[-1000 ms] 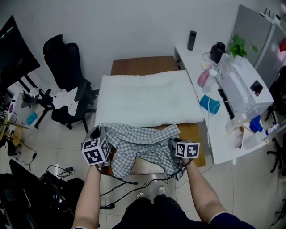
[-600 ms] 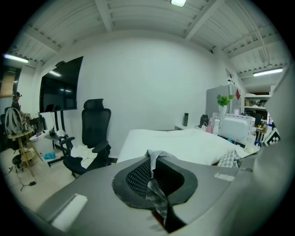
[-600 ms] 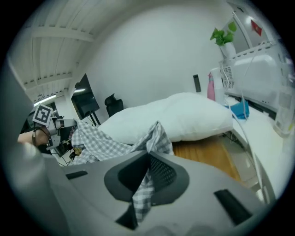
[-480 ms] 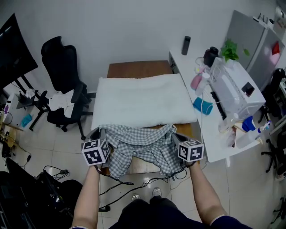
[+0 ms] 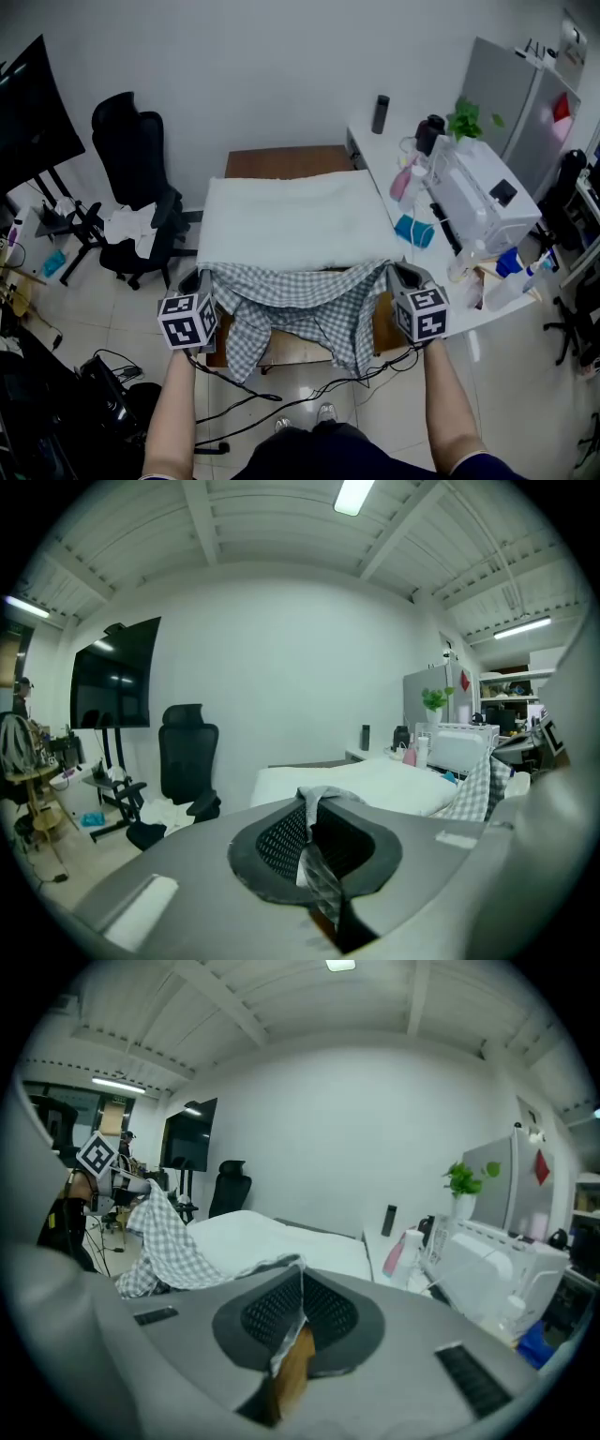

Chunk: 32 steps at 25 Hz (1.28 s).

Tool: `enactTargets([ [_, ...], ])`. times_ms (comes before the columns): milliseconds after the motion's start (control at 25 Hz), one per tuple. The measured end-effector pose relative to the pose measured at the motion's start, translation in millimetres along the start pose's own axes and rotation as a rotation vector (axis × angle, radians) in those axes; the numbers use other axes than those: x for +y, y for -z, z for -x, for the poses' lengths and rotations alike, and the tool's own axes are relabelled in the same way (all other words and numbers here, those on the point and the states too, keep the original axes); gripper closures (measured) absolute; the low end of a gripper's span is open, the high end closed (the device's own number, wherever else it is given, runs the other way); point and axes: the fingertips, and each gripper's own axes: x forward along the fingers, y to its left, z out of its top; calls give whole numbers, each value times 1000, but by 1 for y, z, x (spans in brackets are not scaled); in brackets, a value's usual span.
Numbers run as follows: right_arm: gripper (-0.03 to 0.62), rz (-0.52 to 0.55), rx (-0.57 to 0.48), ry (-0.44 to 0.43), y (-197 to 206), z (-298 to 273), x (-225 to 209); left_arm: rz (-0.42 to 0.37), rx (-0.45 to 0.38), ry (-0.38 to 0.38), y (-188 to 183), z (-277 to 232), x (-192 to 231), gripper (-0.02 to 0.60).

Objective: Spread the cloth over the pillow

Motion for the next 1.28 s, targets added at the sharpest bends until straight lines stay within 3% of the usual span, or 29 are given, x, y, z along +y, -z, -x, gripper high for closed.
enactTargets([
  [360, 571, 177, -67, 181, -60, 43, -43, -31, -108, -27, -71, 37, 24, 558],
  [640, 571, 214, -147, 244, -106, 68, -66, -83, -171, -48, -120, 59, 40, 558],
  [880, 571, 254, -211, 291, -152, 83, -87, -218, -184, -16, -163, 74, 36, 558],
  [1280, 571, 264, -298, 324, -212, 91, -108, -246, -244, 6, -229, 86, 34, 558],
])
